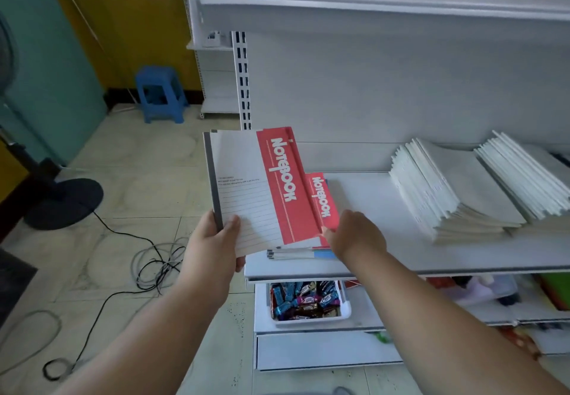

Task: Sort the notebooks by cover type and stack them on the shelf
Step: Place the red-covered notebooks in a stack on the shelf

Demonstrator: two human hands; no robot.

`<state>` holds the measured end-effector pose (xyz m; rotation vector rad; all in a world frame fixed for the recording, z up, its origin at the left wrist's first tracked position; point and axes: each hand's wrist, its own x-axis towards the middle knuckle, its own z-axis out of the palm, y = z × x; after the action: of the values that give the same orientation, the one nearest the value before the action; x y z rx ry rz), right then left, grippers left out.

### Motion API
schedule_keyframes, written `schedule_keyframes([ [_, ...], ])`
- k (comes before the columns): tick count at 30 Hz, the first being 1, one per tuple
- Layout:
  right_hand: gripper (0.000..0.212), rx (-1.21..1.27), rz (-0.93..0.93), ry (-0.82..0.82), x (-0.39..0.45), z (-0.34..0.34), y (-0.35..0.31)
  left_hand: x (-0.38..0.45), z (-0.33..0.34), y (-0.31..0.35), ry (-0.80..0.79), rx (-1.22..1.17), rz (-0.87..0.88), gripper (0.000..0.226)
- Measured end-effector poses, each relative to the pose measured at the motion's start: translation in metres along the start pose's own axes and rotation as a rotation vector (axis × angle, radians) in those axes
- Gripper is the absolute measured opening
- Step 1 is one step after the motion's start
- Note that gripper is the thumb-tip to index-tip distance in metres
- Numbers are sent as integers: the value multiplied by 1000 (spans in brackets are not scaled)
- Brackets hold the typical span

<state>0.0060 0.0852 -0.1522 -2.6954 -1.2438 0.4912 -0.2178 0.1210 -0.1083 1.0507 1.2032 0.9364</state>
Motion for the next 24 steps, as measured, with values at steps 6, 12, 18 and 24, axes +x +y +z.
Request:
schedule_keyframes([
  [6, 8, 587, -46, 125, -15, -20, 0, -3, -6, -2, 14, -23, -18, 13],
  [12, 12, 1302, -184, -211, -68, -41, -9, -11, 10, 2, -91, 47, -64, 10],
  [18, 48, 1281, -116, -259, -66, -59, 46, -40, 53, -5, -199, 20, -13, 19],
  [24, 26, 1240, 53, 162, -59, -115, 149, -99, 154, -24, -402, 288, 137, 21],
])
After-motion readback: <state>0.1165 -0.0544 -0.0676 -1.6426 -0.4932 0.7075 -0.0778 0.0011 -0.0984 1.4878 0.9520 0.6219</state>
